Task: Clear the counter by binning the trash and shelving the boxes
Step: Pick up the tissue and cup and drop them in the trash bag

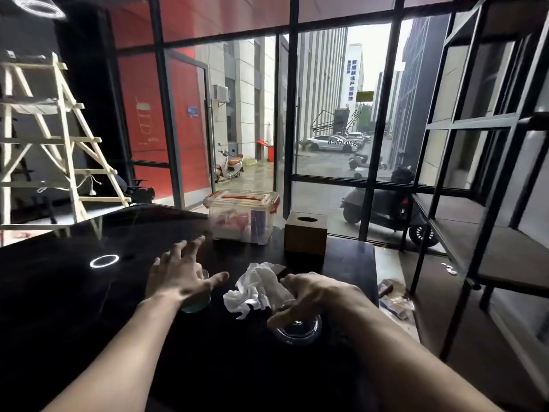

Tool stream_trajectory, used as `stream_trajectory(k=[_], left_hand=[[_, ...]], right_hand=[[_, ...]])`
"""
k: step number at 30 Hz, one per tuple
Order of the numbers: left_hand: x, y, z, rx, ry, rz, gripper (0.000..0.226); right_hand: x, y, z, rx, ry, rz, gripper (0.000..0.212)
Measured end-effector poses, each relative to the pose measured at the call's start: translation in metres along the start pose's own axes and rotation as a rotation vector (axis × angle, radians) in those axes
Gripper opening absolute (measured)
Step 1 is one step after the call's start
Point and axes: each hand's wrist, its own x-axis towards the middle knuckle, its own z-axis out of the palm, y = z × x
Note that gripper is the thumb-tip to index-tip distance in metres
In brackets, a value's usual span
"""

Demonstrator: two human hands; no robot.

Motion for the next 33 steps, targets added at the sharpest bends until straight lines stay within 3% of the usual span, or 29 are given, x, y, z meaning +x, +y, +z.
stream_trajectory(k=[4,8,13,16,21,33], left_hand=[[-0.004,-0.002,0.005,-0.057,-0.113,-0.069,0.103],[-0.008,0.003,0.007,-0.089,-0.099,-0.086,0.087],[-0.01,0.002,0.008,-0.102,-0.085,-0.115,0.083],[-0.012,-0.001,0.006,-0.122,-0.061,-0.109,0.082],[-0.013,-0.009,-0.002,-0.141,-0.027,-0.098,0.08],[-0.029,-0.035,-0.015,-0.135,0.007,-0.093,0.08]], right_hand=[[-0.005,-0.001,0.006,-0.087,-0.049,0.018,0.136],[-0.006,-0.007,0.004,-0.113,-0.042,0.006,0.119],[0.002,-0.006,0.001,-0.129,-0.026,0.008,0.106],[0.005,-0.007,-0.012,-0.144,0.066,-0.002,0.103],[0.022,-0.03,-0.027,-0.119,0.233,-0.126,0.118],[0.067,-0.099,0.001,-0.149,0.045,-0.172,0.112]])
